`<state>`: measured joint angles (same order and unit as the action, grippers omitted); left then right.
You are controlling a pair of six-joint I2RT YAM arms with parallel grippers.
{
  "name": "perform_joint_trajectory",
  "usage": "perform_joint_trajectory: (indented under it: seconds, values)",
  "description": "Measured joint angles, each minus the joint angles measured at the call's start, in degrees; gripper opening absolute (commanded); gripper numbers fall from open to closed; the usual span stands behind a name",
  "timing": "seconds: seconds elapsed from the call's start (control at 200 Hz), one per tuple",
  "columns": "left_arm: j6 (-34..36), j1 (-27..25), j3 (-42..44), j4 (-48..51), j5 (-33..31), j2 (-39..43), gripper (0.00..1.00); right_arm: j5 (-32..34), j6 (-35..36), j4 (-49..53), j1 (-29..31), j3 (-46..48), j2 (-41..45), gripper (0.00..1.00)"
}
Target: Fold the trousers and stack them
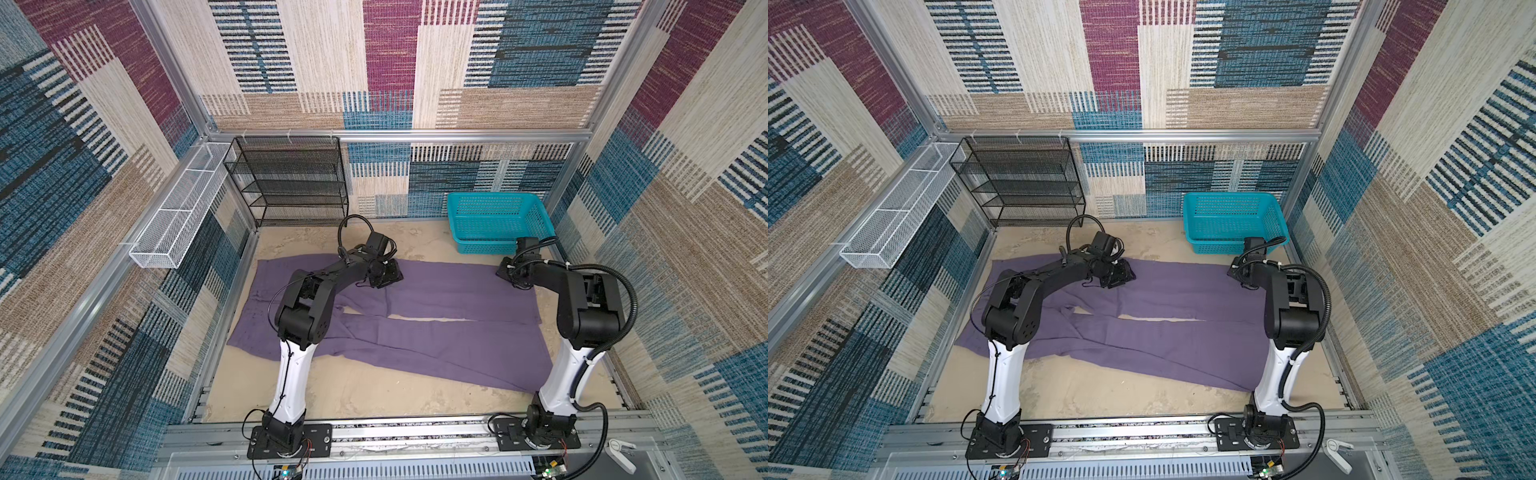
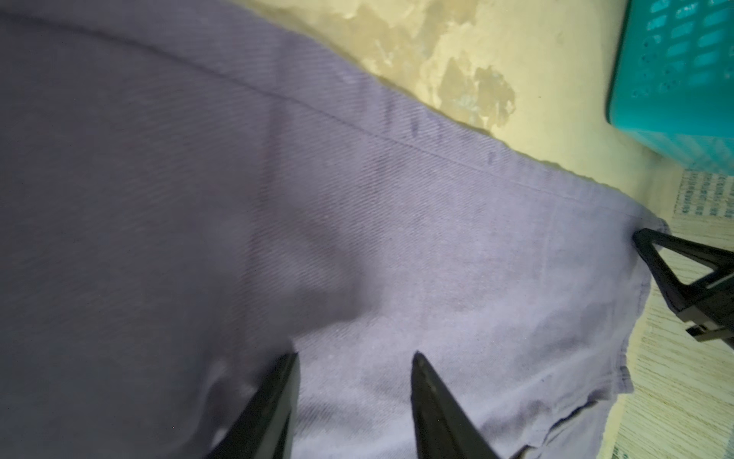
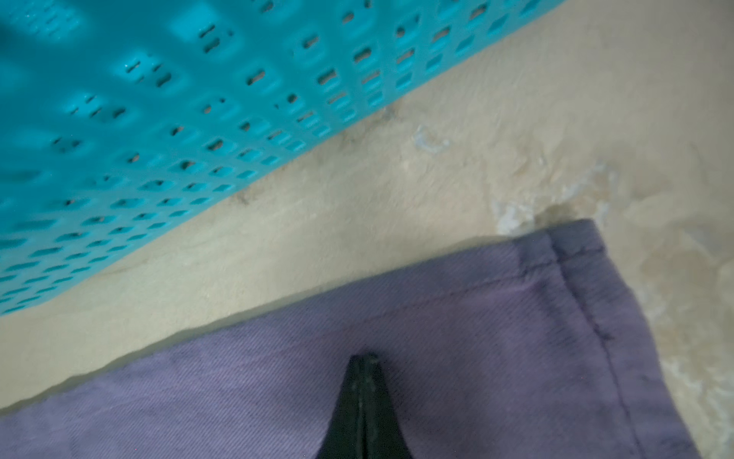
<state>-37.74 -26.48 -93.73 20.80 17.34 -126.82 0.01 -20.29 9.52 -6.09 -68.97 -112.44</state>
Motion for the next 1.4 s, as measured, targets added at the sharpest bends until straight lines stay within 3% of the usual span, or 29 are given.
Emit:
perform_joint_trajectory:
  seconds: [0.12, 0.22, 0.391, 0.581, 0.751, 1.022, 1.222, 1.398]
  values:
    - [0.02, -0.61, -1.68, 0.31, 1.03, -0.85, 0.64, -3.72, 0.87, -0.61, 0.13, -0.90, 1.86, 0.02]
    - [0.04, -0.85, -2.62, 0.94, 1.14, -1.11, 0.66, -6.51, 0.35, -1.07, 0.63, 3.21, 8.37, 0.02]
    - [0.24, -1.05, -2.89, 3.10, 1.27, -0.46, 0.53, -8.55, -3.28, -0.98, 1.11, 13.62, 20.37, 0.03]
    - [1.05, -1.16, -2.89, 4.96, 0.85, 2.82, 0.56, -7.78, -4.92, 2.75, 0.57, 22.60, 25.29, 0.03]
    - [2.58, -1.01, -1.01, 7.23, -2.03, 5.84, 0.64, -7.45, -5.20, 2.99, -4.44, 23.91, 23.28, 0.03]
    - [2.80, 2.51, 10.29, 7.26, -5.40, 11.89, 0.65, -9.16, -5.07, -1.64, -7.85, 18.08, 12.55, 0.03]
    - [2.73, 6.58, 17.75, 6.93, -6.93, 20.85, 0.66, -9.68, -5.07, -5.68, -10.56, 11.52, 5.77, 0.03]
    - [2.27, 10.10, 24.94, 6.86, -10.69, 29.97, 0.67, -7.85, -4.87, 0.04, -12.26, 8.24, 6.91, 0.09]
